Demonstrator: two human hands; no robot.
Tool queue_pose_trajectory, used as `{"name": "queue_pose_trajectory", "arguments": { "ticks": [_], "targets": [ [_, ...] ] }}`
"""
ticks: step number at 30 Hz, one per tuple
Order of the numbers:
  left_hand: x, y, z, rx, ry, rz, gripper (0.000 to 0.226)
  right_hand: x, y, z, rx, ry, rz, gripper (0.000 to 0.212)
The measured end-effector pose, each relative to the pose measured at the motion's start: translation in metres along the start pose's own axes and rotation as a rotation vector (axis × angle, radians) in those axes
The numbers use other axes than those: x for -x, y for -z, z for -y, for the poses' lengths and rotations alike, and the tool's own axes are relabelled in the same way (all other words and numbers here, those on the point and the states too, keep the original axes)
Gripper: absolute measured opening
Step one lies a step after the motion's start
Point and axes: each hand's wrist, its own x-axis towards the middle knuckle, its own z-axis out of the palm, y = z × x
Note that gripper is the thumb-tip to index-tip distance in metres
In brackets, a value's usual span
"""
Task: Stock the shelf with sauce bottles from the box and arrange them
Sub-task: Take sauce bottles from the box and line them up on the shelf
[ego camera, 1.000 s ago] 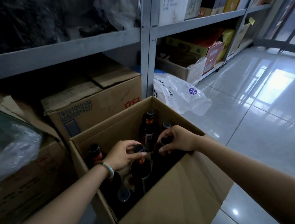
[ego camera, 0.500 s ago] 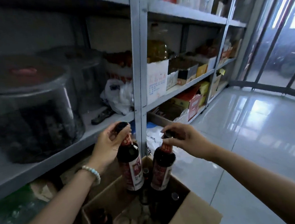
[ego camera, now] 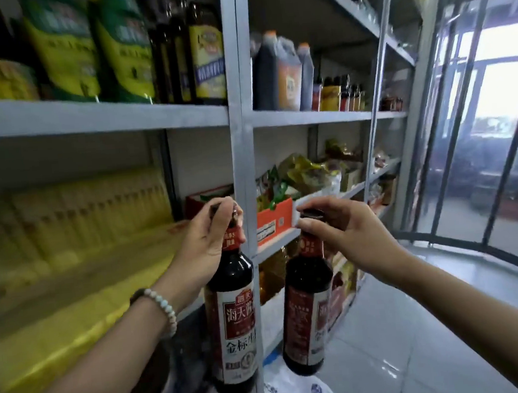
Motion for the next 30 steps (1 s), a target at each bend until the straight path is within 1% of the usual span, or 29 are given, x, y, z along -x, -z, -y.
{"name": "queue_pose_trajectory", "arguments": {
  "ticks": [3, 5, 7, 9, 13, 17, 21, 25, 28, 30],
  "targets": [
    [-0.044, 0.004, -0.091, -0.002, -0.061, -0.013, 0.046, -0.045, 0.029, 0.081, -0.002, 0.07, -0.032, 0.034],
    [-0.069, 0.007, -0.147, -0.027, -0.096, -0.024, 0.048, -0.074, 0.045, 0.129, -0.007, 0.134, -0.059, 0.035],
    [-0.089, 0.013, -0.199, -0.027, -0.124, -0.035, 0.043, -0.101, 0.057, 0.172, -0.012, 0.194, -0.069, 0.032],
    [-0.103, 0.022, -0.243, -0.053, -0.145, -0.057, 0.037, -0.124, 0.063, 0.209, -0.037, 0.247, -0.062, 0.025],
    [-0.112, 0.051, -0.308, -0.06, -0.177, -0.155, 0.034, -0.16, 0.06, 0.272, -0.092, 0.354, -0.023, 0.015],
    [-0.106, 0.088, -0.353, -0.154, -0.212, -0.235, 0.035, -0.19, 0.038, 0.316, -0.151, 0.442, 0.003, 0.006],
    [-0.092, 0.13, -0.383, -0.223, -0.226, -0.322, 0.036, -0.218, 0.003, 0.348, -0.206, 0.51, 0.017, 0.007],
    [-0.078, 0.178, -0.399, -0.292, -0.239, -0.39, 0.036, -0.24, -0.046, 0.376, -0.302, 0.529, 0.021, 0.013],
    [-0.066, 0.219, -0.41, -0.37, -0.242, -0.418, 0.037, -0.254, -0.089, 0.396, -0.353, 0.553, 0.048, 0.006],
    [-0.058, 0.246, -0.418, -0.389, -0.244, -0.432, 0.038, -0.264, -0.119, 0.407, -0.379, 0.555, 0.051, 0.007]
  ]
}}
